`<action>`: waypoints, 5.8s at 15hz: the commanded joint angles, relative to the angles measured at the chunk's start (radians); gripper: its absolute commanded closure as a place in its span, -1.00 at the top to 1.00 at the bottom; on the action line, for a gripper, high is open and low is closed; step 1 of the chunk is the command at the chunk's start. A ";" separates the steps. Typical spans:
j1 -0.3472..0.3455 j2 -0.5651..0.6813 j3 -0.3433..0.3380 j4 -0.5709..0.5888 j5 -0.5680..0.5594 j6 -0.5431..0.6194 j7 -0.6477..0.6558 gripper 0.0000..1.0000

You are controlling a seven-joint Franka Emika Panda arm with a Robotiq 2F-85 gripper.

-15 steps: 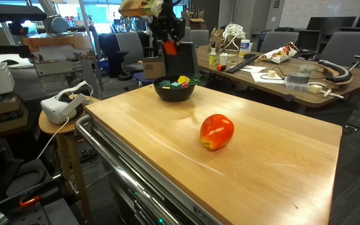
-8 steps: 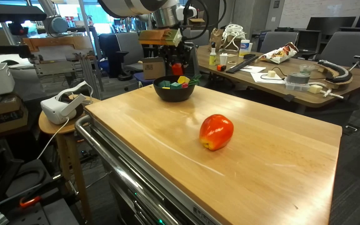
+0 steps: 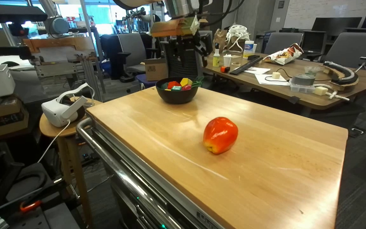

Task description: Put all the colored objects on the table in the bowl except the apple- move it backward

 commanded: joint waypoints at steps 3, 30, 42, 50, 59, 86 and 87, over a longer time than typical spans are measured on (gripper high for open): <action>-0.091 -0.212 -0.106 -0.137 -0.193 -0.158 -0.117 1.00; -0.150 0.022 -0.153 -0.158 -0.127 -0.348 0.213 0.32; -0.092 -0.056 -0.180 -0.175 -0.236 -0.041 0.638 0.09; -0.018 0.088 -0.242 -0.002 -0.639 0.162 1.134 0.09; -0.026 0.268 -0.260 0.168 -0.875 0.022 1.584 0.09; -0.048 0.432 -0.243 0.314 -0.855 -0.139 1.689 0.09; -0.052 0.434 -0.239 0.314 -0.850 -0.131 1.685 0.09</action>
